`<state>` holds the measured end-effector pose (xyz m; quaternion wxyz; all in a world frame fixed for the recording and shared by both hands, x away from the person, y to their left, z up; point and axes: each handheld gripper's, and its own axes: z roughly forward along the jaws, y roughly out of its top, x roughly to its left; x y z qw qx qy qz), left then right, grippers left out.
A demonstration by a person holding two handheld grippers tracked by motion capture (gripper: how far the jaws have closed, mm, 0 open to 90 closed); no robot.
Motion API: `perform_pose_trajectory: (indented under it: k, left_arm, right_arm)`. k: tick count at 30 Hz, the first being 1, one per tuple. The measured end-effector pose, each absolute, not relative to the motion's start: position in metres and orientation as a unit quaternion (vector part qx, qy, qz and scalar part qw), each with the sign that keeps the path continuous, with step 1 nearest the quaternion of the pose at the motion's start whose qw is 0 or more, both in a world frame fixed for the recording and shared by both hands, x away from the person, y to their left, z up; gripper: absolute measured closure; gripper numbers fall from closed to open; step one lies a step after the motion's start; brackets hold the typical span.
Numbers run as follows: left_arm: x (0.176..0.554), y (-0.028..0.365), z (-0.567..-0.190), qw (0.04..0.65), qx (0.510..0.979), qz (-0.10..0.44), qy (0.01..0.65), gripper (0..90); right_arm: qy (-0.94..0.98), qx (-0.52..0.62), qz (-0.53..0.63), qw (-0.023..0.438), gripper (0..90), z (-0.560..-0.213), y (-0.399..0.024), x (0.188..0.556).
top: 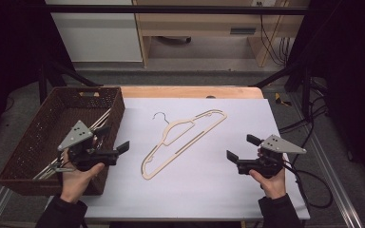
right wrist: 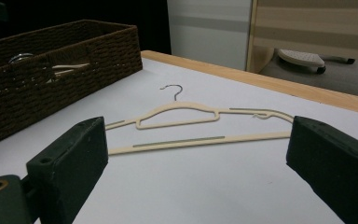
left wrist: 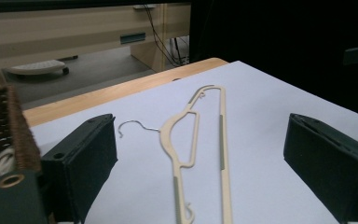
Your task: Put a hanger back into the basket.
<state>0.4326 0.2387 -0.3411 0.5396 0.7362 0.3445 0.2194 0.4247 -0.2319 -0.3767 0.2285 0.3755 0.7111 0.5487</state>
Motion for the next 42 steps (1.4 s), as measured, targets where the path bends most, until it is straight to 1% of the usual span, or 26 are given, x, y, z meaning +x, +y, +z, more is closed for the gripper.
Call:
perform_pose_trajectory:
  k: [5, 6, 7, 12, 19, 22, 24, 26, 33, 35, 36, 38, 42]
  left_arm:
    - [0.440, 0.219, -0.351, 0.530, 0.749, 0.206, 0.340, 9.6]
    - [0.445, 0.210, -0.356, 0.526, 0.754, 0.198, 0.339, 9.6]
    - [0.445, 0.210, -0.356, 0.526, 0.754, 0.198, 0.339, 9.7]
    - [0.464, 0.188, -0.374, 0.496, 0.775, 0.194, 0.341, 10.1]
    - [0.492, 0.171, -0.397, 0.459, 0.792, 0.182, 0.360, 12.0]
    - [0.499, 0.168, -0.405, 0.447, 0.799, 0.177, 0.361, 14.0]
    - [0.507, 0.163, -0.415, 0.424, 0.810, 0.179, 0.363, 15.2]
    - [0.510, 0.162, -0.420, 0.420, 0.810, 0.177, 0.368, 16.8]
    - [0.520, 0.163, -0.436, 0.390, 0.822, 0.174, 0.377, 26.4]
    - [0.524, 0.164, -0.443, 0.379, 0.825, 0.173, 0.381, 31.4]
    - [0.526, 0.164, -0.446, 0.377, 0.826, 0.170, 0.384, 31.4]
    - [0.530, 0.165, -0.454, 0.351, 0.839, 0.162, 0.383, 37.7]
    - [0.532, 0.163, -0.459, 0.337, 0.846, 0.155, 0.383, 45.6]
  right_arm:
    - [0.711, 0.375, 0.550, 0.226, 5.7, -0.377, -0.233, 0.425]
    - [0.711, 0.375, 0.550, 0.225, 5.7, -0.377, -0.233, 0.425]
    - [0.711, 0.376, 0.550, 0.225, 5.7, -0.377, -0.233, 0.425]
    - [0.710, 0.376, 0.551, 0.224, 5.8, -0.377, -0.233, 0.425]
    - [0.709, 0.377, 0.552, 0.224, 6.1, -0.376, -0.234, 0.424]
    - [0.712, 0.375, 0.550, 0.223, 6.1, -0.376, -0.234, 0.424]
    - [0.711, 0.376, 0.551, 0.223, 6.1, -0.377, -0.232, 0.425]
    - [0.713, 0.375, 0.548, 0.223, 6.2, -0.378, -0.232, 0.425]
    - [0.716, 0.374, 0.547, 0.221, 6.2, -0.379, -0.231, 0.426]
    - [0.714, 0.376, 0.548, 0.219, 6.2, -0.379, -0.232, 0.426]
    - [0.714, 0.376, 0.547, 0.220, 6.2, -0.379, -0.232, 0.426]
    - [0.714, 0.377, 0.548, 0.219, 6.3, -0.380, -0.233, 0.427]
    - [0.717, 0.375, 0.546, 0.216, 6.2, -0.380, -0.232, 0.427]
